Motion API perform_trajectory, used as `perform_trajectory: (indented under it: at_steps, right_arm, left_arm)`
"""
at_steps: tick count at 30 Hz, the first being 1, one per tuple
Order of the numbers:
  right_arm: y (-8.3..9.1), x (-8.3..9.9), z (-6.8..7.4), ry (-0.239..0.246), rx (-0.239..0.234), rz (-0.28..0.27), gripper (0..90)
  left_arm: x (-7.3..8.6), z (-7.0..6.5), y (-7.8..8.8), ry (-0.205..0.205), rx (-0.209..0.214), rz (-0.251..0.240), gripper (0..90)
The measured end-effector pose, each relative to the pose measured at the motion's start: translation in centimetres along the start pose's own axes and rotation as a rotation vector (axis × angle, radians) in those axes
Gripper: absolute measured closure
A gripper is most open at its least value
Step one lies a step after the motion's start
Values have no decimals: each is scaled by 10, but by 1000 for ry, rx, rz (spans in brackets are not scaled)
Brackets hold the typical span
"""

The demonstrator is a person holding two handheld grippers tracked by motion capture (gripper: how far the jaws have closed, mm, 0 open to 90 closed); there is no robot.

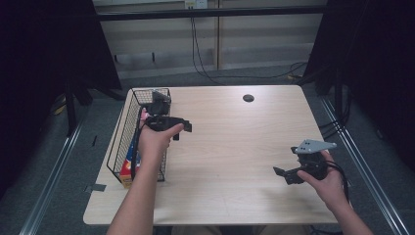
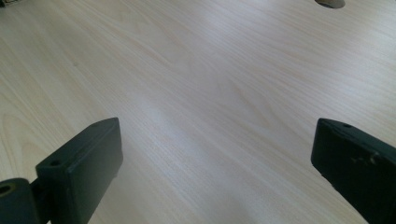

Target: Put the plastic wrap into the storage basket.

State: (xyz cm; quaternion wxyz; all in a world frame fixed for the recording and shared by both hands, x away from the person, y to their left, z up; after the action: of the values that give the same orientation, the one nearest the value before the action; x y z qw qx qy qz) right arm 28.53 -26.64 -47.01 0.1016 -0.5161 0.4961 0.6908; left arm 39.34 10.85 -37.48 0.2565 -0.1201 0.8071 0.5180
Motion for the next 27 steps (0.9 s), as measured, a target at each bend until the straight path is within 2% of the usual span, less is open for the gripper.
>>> perform_trajectory:
  at_steps: [27]
  right_arm:
    - [-1, 0, 1, 2, -9, 2, 20]
  left_arm:
    - [25, -28, -28, -80, 77, 7, 186]
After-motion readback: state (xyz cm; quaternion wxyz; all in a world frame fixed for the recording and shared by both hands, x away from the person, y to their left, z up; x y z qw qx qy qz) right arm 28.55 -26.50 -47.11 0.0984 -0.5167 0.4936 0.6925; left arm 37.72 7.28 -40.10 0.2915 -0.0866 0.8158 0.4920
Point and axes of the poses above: each handheld gripper's, and its own axes: y roughly backward along the jaws, x roughly out of its underside, z roughly to its left, the point moved 4 cm from there along -y, roughly forward along the jaws, and after that the axes turned 4 degrees about -z, right-handed, at the moved point
